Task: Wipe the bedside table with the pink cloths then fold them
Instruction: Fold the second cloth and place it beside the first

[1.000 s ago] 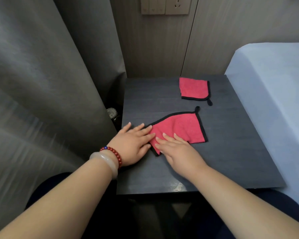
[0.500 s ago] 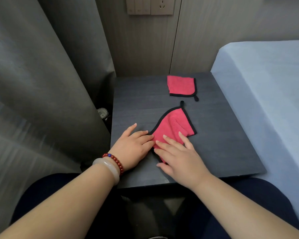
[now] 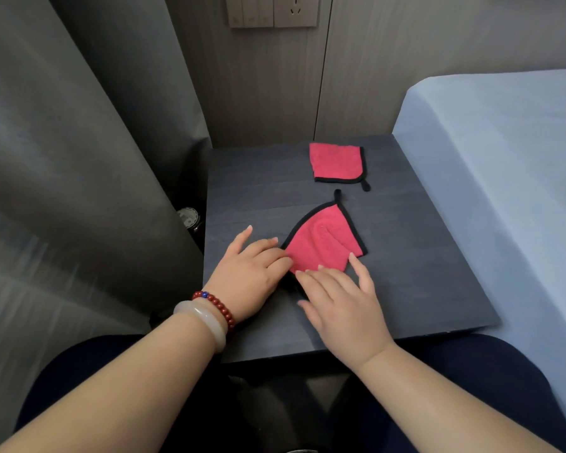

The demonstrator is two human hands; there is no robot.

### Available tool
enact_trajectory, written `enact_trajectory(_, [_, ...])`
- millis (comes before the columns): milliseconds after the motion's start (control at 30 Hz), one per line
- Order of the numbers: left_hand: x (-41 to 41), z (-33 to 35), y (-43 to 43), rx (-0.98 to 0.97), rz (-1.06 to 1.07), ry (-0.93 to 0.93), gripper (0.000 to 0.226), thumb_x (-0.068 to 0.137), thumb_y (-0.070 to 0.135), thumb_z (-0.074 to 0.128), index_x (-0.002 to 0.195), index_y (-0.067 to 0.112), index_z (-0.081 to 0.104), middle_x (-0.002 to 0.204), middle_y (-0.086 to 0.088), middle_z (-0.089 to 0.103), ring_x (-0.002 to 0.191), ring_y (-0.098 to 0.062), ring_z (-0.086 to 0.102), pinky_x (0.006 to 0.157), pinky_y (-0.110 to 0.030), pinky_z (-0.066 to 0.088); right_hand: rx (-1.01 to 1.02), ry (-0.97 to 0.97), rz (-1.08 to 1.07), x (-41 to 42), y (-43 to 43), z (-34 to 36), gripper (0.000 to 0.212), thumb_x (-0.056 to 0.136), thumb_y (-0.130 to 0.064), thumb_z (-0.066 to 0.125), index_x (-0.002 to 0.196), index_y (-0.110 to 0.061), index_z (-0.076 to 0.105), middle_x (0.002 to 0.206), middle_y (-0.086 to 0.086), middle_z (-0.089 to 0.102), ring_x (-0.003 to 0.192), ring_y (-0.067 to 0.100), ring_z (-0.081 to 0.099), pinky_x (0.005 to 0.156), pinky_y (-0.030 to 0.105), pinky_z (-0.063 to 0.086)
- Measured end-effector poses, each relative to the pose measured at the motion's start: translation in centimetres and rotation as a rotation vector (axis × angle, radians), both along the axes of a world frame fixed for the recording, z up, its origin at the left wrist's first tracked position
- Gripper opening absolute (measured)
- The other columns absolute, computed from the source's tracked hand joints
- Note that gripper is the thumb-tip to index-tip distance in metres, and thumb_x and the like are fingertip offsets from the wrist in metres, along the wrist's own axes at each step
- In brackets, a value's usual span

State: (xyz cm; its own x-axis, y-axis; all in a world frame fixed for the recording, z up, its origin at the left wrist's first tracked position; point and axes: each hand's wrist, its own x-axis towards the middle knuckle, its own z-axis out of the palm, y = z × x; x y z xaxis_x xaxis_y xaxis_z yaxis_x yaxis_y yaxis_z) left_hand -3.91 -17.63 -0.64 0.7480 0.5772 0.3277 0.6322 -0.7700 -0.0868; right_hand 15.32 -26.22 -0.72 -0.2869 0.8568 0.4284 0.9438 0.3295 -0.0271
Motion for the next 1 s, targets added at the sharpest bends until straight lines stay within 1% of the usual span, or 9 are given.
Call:
enact_trajectory(67, [0.4,0.6,0.4,0.026,0.015,-0.003,0.031,0.090,0.020,0.043,0.110,0.019,0.067,0.128,-0.002,0.062,0.127,-0.030,0.051,0.109,-0.061,0.028,0.073,0.024,-0.013,0.6,0.5,0.1,0.027,0.085,-0.014,0.059,0.111,-0.017,0.067,0.101,-0.004,0.071,0.104,0.018,0.065,0.109,0.055,0.031])
enact_trajectory(167, [1.5,1.2,1.4,0.054,0.069,-0.028,0.030,0.088,0.018,0.046,0.111,0.018,0.065,0.134,-0.005,0.058,0.131,-0.033,0.047,0.110,-0.062,0.025,0.114,0.055,-0.090,1.3,1.9,0.9,0.027,0.086,-0.010,0.055,0.108,-0.017,0.069,0.103,-0.003,0.071,0.104,0.020,0.065,0.111,0.053,0.029])
enact_trajectory(267, [3.6,1.6,3.4,0.050,0.116,-0.084,0.026,0.084,0.013,0.055,0.107,0.019,0.067,0.114,0.000,0.068,0.122,-0.028,0.055,0.110,-0.058,0.026,0.075,0.049,-0.219,2.3,3.8,1.5,0.030,0.085,-0.009,0.056,0.111,-0.018,0.068,0.103,-0.005,0.070,0.102,0.020,0.064,0.112,0.051,0.025])
enact_trajectory(400, [7.5,1.8,7.1,-0.057,0.163,-0.099,0.023,0.079,0.009,0.067,0.099,0.020,0.069,0.092,0.000,0.070,0.107,-0.026,0.063,0.107,-0.055,0.032,-0.057,0.101,-0.471,3.8,6.9,2.1,0.030,0.078,-0.005,0.058,0.104,-0.018,0.067,0.080,-0.001,0.065,0.079,0.026,0.061,0.110,0.044,0.027])
enact_trajectory(467, [9.4,2.1,8.9,-0.153,0.194,-0.058,0.025,0.085,0.011,0.058,0.106,0.023,0.066,0.101,0.000,0.069,0.111,-0.025,0.059,0.111,-0.051,0.024,-0.177,0.169,-0.605,4.3,8.4,2.5,0.023,0.077,-0.006,0.057,0.095,-0.019,0.063,0.076,0.001,0.064,0.080,0.028,0.060,0.104,0.041,0.030])
enact_trajectory(600, [12.3,2.1,11.1,-0.280,0.182,0.072,0.035,0.094,0.016,0.043,0.122,0.029,0.059,0.116,0.004,0.062,0.118,-0.022,0.051,0.114,-0.043,0.019,-0.379,0.279,-0.711,4.8,9.5,2.7,0.024,0.080,-0.016,0.055,0.101,-0.020,0.066,0.099,0.003,0.062,0.095,0.027,0.055,0.089,0.039,0.035])
enact_trajectory(733, [12.6,1.8,11.7,-0.371,0.151,0.063,0.038,0.097,0.030,0.044,0.135,0.030,0.051,0.133,0.004,0.055,0.124,-0.024,0.047,0.105,-0.039,0.031,-0.380,0.294,-0.754,4.9,9.2,2.1,0.029,0.084,-0.022,0.054,0.112,-0.019,0.061,0.111,0.003,0.059,0.104,0.026,0.050,0.088,0.040,0.036])
enact_trajectory(833, [12.0,1.5,11.5,-0.482,0.107,0.078,0.049,0.099,0.036,0.043,0.146,0.031,0.035,0.148,0.004,0.044,0.139,-0.019,0.033,0.113,-0.040,0.024,-0.383,0.311,-0.751,4.6,8.8,1.7,0.038,0.089,-0.030,0.055,0.126,-0.019,0.055,0.118,0.003,0.059,0.110,0.027,0.048,0.092,0.041,0.036])
enact_trajectory(1000, [11.7,1.0,11.0,-0.402,0.046,0.143,0.047,0.099,0.030,0.042,0.146,0.032,0.036,0.139,0.004,0.049,0.135,-0.021,0.033,0.115,-0.039,0.012,-0.414,0.330,-0.740,4.3,9.0,1.9,0.023,0.088,-0.024,0.055,0.109,-0.021,0.062,0.107,0.003,0.058,0.103,0.026,0.049,0.090,0.039,0.034])
